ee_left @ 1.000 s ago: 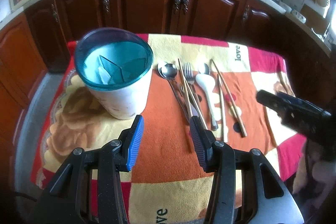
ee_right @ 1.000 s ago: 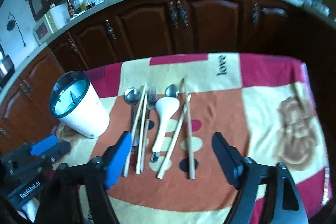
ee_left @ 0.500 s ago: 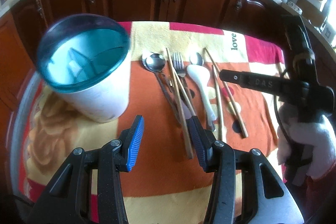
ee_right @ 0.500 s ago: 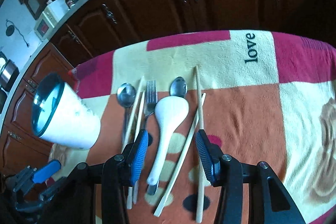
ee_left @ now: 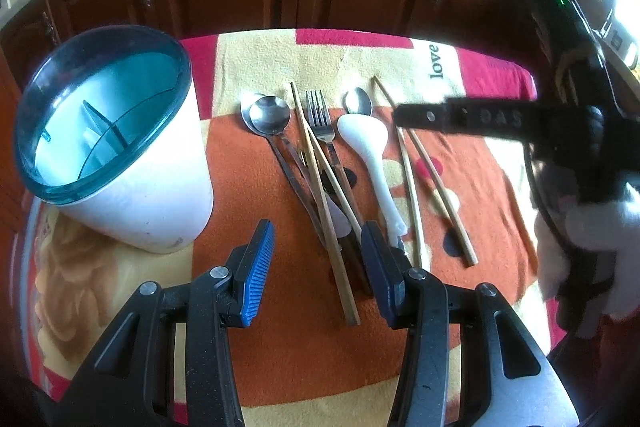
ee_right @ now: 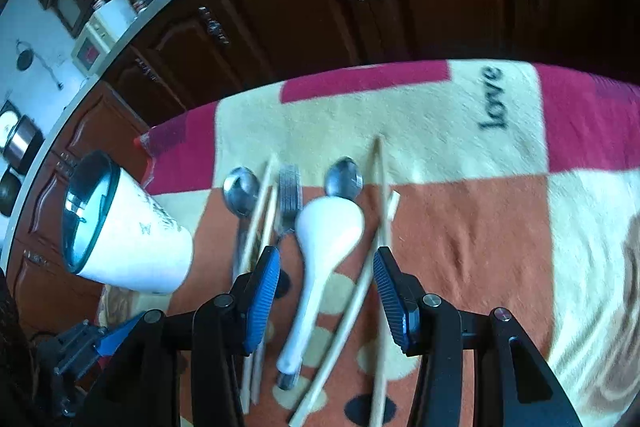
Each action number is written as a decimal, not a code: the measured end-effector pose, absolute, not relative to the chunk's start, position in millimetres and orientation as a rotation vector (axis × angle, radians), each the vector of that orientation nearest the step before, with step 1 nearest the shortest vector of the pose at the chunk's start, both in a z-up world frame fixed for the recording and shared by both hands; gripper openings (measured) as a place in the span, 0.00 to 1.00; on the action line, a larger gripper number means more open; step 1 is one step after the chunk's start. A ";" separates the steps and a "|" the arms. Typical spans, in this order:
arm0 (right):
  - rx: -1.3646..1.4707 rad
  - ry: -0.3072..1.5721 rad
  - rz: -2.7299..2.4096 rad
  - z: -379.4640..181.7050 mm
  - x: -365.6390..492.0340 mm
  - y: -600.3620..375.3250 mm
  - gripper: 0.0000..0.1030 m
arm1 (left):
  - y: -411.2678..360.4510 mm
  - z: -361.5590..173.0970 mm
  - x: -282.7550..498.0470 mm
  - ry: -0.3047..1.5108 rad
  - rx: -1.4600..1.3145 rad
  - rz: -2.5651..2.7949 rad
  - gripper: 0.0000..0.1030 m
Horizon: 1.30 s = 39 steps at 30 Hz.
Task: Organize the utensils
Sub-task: 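Move the right gripper down over the utensil row toward the chopsticks, then grasp a wooden chopstick with the right gripper while the left gripper grasps another chopstick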
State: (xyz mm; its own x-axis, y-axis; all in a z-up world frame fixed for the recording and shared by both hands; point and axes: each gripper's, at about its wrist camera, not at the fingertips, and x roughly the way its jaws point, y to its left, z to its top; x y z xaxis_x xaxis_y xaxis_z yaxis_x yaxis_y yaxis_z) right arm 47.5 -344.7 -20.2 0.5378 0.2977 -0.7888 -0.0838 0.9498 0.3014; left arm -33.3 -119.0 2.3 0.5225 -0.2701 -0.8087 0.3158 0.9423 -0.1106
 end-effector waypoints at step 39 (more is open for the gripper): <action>-0.187 1.090 0.290 -75.2 95.3 -270.7 0.44 | -106.9 -6.0 -34.8 1.000 -0.030 -0.283 0.44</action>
State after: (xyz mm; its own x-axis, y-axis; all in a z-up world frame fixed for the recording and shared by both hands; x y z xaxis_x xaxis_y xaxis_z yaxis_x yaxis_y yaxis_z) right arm 95.3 -270.7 -75.2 0.4306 0.1395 -0.8917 -0.3220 0.9467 -0.0074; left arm -34.8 -106.9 -6.0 0.5071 -0.2483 -0.8254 0.2208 0.9631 -0.1540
